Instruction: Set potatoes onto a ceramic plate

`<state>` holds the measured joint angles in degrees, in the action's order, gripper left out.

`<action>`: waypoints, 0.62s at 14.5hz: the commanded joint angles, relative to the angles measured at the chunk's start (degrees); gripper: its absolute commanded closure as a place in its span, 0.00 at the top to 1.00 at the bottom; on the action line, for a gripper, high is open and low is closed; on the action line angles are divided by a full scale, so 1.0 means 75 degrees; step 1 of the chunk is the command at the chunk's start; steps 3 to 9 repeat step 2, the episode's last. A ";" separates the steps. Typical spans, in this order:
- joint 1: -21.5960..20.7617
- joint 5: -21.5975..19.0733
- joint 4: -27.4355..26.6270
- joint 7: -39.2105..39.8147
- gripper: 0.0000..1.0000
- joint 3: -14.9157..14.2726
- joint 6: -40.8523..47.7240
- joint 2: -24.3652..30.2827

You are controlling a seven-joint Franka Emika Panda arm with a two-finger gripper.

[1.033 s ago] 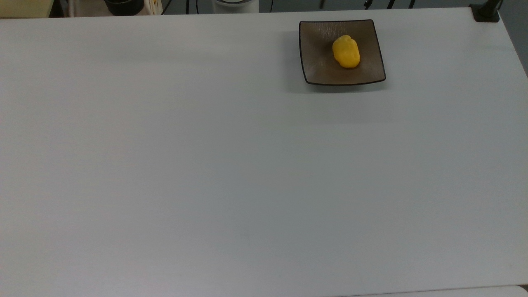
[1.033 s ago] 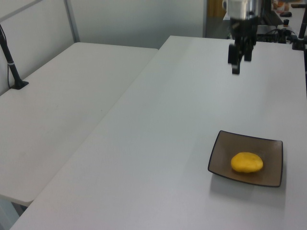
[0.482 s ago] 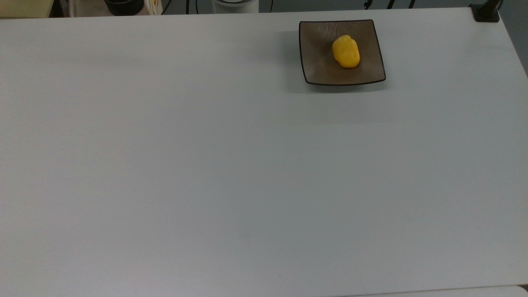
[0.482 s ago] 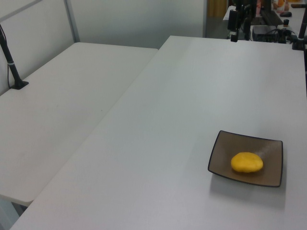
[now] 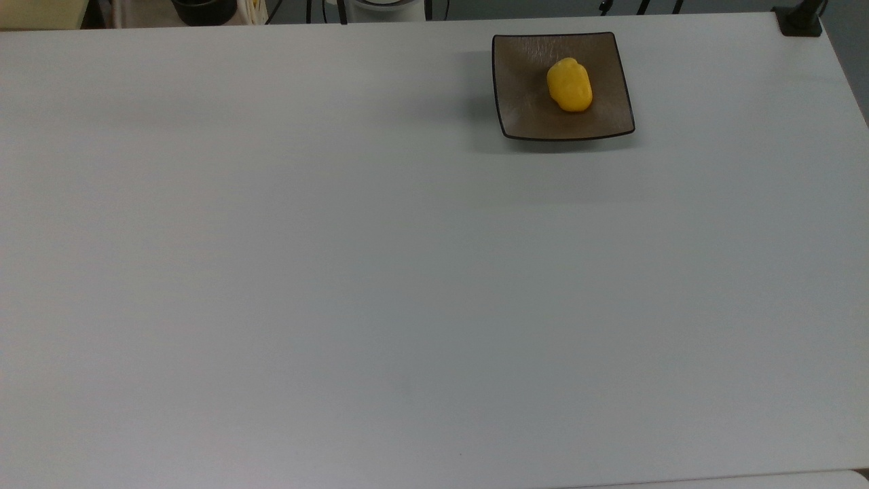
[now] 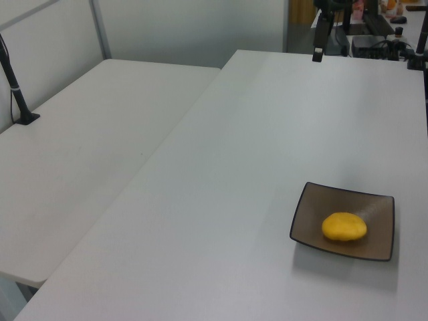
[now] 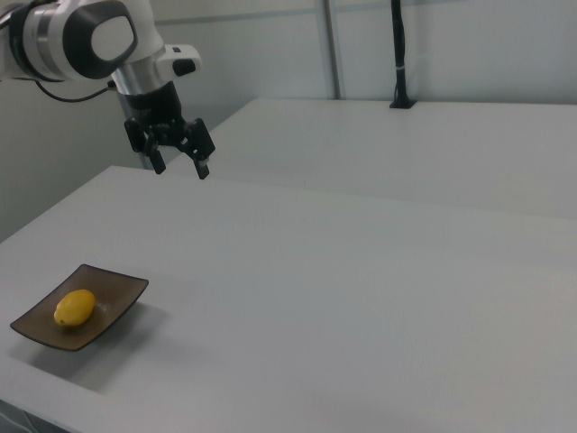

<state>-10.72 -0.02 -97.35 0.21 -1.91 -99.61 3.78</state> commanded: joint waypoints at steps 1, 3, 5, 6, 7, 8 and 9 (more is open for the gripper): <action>0.0034 -0.0185 -0.0180 0.0335 1.00 -0.0003 -0.0206 0.0083; 0.0034 -0.0185 -0.0180 0.0335 1.00 -0.0003 -0.0207 0.0082; 0.0034 -0.0185 -0.0180 0.0335 1.00 -0.0003 -0.0207 0.0082; 0.0034 -0.0185 -0.0180 0.0335 1.00 -0.0003 -0.0207 0.0082; 0.0034 -0.0185 -0.0180 0.0335 1.00 -0.0003 -0.0207 0.0082; 0.0034 -0.0185 -0.0180 0.0335 1.00 -0.0003 -0.0207 0.0082; 0.0034 -0.0185 -0.0180 0.0335 1.00 -0.0003 -0.0207 0.0082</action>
